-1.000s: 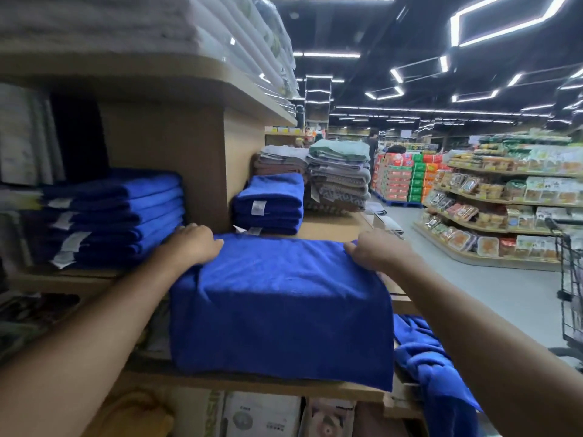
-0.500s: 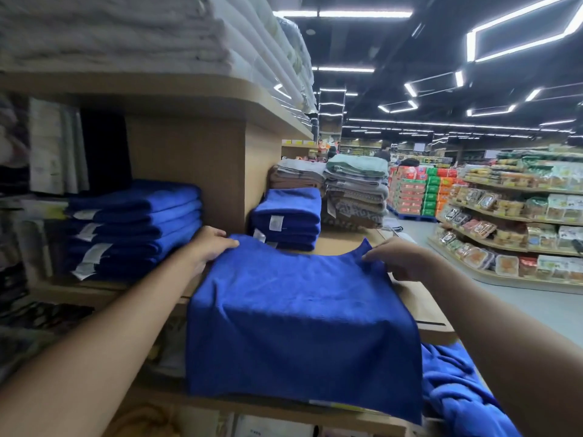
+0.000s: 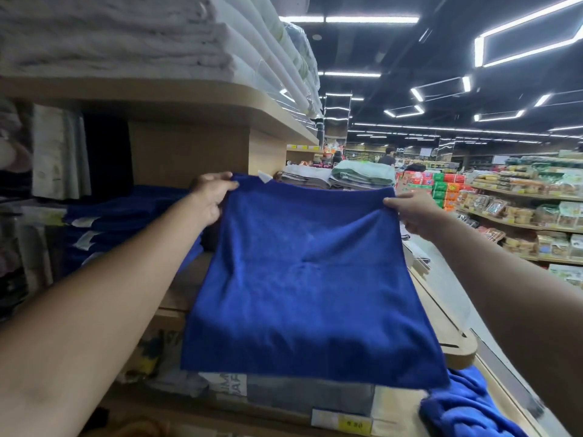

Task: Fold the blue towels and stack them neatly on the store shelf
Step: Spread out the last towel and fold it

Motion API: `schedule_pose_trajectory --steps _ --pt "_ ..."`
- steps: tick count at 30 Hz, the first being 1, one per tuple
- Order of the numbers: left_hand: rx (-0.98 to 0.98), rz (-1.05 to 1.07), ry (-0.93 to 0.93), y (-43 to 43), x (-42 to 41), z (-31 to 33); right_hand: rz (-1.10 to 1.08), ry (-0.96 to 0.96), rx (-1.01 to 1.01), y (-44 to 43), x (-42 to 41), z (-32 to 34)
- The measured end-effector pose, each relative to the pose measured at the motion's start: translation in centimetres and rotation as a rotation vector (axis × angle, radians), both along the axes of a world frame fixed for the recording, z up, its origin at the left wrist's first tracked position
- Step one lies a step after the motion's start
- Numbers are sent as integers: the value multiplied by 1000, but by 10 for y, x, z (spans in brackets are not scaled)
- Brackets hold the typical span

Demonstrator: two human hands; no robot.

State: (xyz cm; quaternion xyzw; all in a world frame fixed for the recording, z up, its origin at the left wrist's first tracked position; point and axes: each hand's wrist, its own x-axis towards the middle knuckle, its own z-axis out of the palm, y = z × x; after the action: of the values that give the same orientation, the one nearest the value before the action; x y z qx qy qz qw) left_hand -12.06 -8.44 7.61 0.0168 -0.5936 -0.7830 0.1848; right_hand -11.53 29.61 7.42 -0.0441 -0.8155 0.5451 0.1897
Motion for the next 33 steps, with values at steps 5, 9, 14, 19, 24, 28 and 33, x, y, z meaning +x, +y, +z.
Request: schedule_pose_trajectory --steps 5,9,14,19,24,28,33 --pt "-23 28 46 8 -8 10 -15 98 0 2 -3 8" --pt "-100 1 2 7 -1 -8 6 89 94 9 11 -13" --pt "-200 -53 50 -3 33 -15 76 132 167 20 48 -22" --pt "-346 -164 207 -25 91 -22 210 243 320 35 109 -18" --pt "-733 -307 289 -46 164 -66 457 158 842 44 187 -38" --pt "-1001 -283 219 -44 184 -93 514 51 1147 28 212 -47" --pt "-1263 -71 261 19 157 -99 388 236 822 -67 171 -70"
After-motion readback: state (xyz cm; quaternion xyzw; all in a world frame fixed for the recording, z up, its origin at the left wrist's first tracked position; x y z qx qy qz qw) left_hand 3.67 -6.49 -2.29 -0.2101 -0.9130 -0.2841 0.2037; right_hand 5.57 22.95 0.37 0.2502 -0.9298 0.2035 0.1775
